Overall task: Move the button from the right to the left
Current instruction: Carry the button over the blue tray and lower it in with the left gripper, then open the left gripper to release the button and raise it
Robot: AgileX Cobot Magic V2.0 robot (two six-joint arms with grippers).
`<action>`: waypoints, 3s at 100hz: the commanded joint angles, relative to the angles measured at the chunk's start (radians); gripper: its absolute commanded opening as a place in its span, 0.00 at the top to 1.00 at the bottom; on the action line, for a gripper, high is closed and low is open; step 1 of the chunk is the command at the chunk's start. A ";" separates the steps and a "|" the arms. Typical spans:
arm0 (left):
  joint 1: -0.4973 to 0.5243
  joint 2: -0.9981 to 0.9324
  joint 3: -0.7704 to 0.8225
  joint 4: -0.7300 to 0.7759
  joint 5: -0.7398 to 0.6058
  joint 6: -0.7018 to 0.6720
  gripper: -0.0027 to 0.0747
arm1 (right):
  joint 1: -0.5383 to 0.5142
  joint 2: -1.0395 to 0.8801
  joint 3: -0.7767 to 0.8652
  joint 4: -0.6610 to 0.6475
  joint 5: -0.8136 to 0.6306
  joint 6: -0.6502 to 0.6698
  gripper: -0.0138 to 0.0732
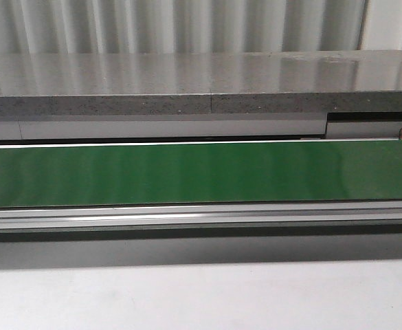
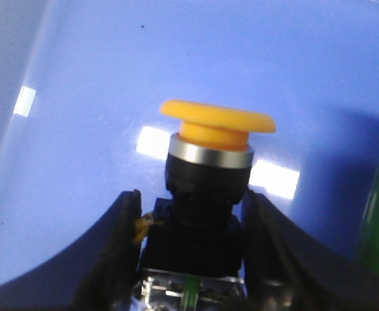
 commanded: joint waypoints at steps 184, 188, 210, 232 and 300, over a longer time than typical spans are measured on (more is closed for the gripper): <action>-0.119 -0.539 0.112 -0.047 -0.057 0.005 0.37 | 0.000 0.001 -0.025 0.008 -0.074 -0.009 0.92; -0.145 -0.573 0.132 -0.047 -0.057 0.005 0.39 | 0.000 0.001 -0.025 0.008 -0.074 -0.009 0.92; -0.262 -0.803 0.253 -0.079 -0.059 0.000 0.51 | 0.000 0.001 -0.025 0.008 -0.074 -0.009 0.92; -0.303 -1.034 0.383 -0.113 -0.059 0.000 0.87 | 0.000 0.001 -0.025 0.008 -0.074 -0.009 0.92; -0.303 -1.217 0.447 -0.113 -0.059 0.000 0.99 | 0.000 0.001 -0.025 0.008 -0.074 -0.009 0.92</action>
